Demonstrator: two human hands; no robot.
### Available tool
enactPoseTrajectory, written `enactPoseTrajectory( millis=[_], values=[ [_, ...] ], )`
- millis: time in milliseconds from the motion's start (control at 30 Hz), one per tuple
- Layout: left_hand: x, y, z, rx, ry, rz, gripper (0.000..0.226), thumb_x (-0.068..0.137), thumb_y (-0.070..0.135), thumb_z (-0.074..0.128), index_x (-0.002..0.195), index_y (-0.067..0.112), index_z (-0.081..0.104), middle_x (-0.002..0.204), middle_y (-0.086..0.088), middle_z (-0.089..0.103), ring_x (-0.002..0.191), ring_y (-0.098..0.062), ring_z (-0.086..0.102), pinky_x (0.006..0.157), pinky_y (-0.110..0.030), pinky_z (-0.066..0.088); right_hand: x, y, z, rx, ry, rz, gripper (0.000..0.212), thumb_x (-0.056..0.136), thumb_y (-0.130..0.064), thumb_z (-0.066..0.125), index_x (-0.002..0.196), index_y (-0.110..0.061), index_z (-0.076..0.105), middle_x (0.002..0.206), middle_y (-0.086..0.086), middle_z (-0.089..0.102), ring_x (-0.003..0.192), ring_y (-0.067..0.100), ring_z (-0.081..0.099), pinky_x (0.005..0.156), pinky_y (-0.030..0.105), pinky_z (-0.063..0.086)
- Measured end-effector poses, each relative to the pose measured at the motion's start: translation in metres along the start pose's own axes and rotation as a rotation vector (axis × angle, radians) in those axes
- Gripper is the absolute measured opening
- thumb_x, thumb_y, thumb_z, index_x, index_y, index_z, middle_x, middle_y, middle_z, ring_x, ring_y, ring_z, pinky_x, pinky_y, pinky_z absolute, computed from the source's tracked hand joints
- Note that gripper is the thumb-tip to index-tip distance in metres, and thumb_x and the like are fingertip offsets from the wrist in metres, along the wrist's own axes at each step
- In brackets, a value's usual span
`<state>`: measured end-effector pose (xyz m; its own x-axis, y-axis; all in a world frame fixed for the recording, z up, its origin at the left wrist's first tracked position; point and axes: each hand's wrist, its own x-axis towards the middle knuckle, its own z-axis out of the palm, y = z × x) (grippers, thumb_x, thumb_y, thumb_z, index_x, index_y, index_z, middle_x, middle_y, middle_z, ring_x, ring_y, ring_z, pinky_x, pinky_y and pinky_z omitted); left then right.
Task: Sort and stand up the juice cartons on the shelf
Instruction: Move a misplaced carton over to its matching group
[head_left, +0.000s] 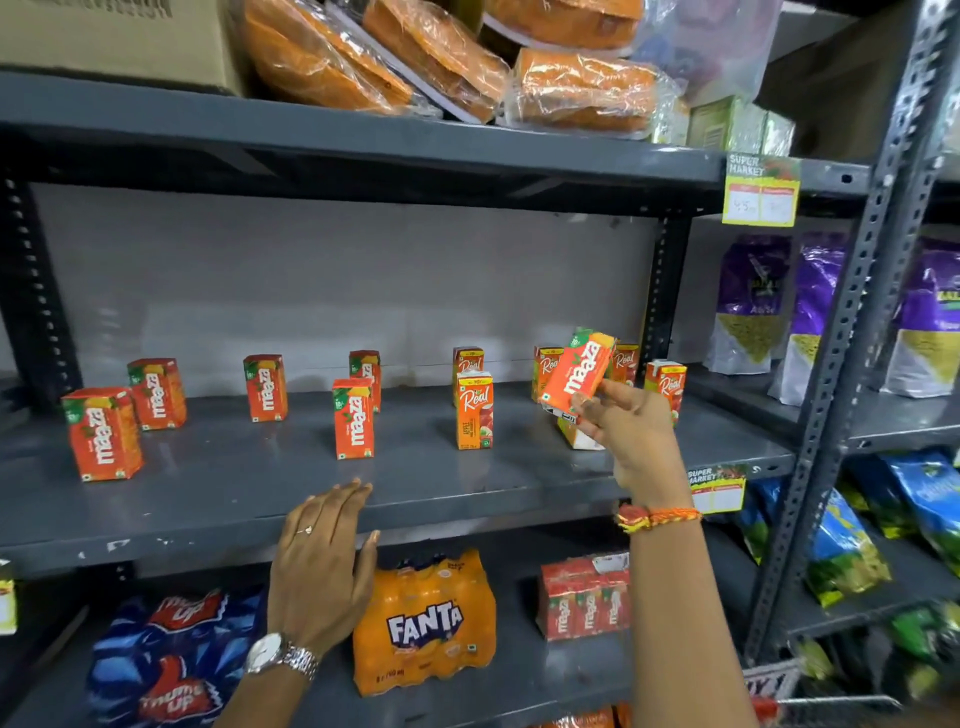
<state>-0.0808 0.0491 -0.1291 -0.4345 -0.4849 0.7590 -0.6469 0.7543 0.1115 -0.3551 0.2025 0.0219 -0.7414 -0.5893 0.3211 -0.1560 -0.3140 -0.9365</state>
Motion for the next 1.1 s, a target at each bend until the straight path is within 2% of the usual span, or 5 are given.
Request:
enactPoseTrajectory(
  millis=[200,467,700,933,1100],
  values=[
    [0.0,0.0,0.001,-0.019,0.016,-0.02,0.051,0.09,0.038,0.046,0.134,0.012,0.056,0.132,-0.007,0.062,0.12,-0.026,0.057,0.112,-0.039,0.03,-0.04,-0.026,-0.017,-0.04,-0.184,-0.2,0.033,0.089,0.002,0.065,0.122,-0.005,0.068,0.102,0.01,0.077,0.091,0.011,0.071,0.079,0.021,0.057],
    [0.0,0.002,0.0,0.016,0.018,0.002,0.05,0.09,0.036,0.047,0.131,0.011,0.058,0.13,-0.008,0.064,0.119,-0.027,0.058,0.11,-0.042,0.034,-0.067,-0.03,-0.022,-0.012,-0.24,-0.243,0.042,0.09,-0.003,0.067,0.131,-0.009,0.063,0.111,0.009,0.075,0.113,0.032,0.066,0.088,0.024,0.055],
    [-0.001,-0.007,-0.007,0.038,-0.02,0.069,0.055,0.092,0.038,0.044,0.14,0.014,0.052,0.141,-0.004,0.057,0.128,-0.023,0.054,0.114,-0.038,0.029,-0.057,-0.03,-0.003,0.046,-0.293,-0.146,0.044,0.089,-0.01,0.067,0.133,-0.009,0.061,0.113,0.004,0.075,0.111,0.019,0.068,0.092,0.03,0.054],
    [-0.02,-0.092,-0.056,0.143,0.132,-0.243,0.053,0.095,0.034,0.045,0.139,0.005,0.05,0.145,-0.014,0.052,0.137,-0.034,0.044,0.119,-0.046,0.025,-0.056,-0.018,0.101,0.011,-0.458,-0.107,0.031,0.083,0.011,0.068,0.107,-0.01,0.066,0.09,0.003,0.072,0.083,0.009,0.069,0.071,0.02,0.057],
    [-0.036,-0.13,-0.08,0.23,-0.016,-0.266,0.048,0.096,0.037,0.041,0.133,0.01,0.052,0.136,-0.011,0.058,0.125,-0.033,0.053,0.115,-0.043,0.031,-0.062,0.01,0.223,-0.131,-0.549,-0.139,0.037,0.075,0.016,0.071,0.103,-0.007,0.063,0.088,0.008,0.069,0.076,0.014,0.065,0.069,0.023,0.059]
  ],
)
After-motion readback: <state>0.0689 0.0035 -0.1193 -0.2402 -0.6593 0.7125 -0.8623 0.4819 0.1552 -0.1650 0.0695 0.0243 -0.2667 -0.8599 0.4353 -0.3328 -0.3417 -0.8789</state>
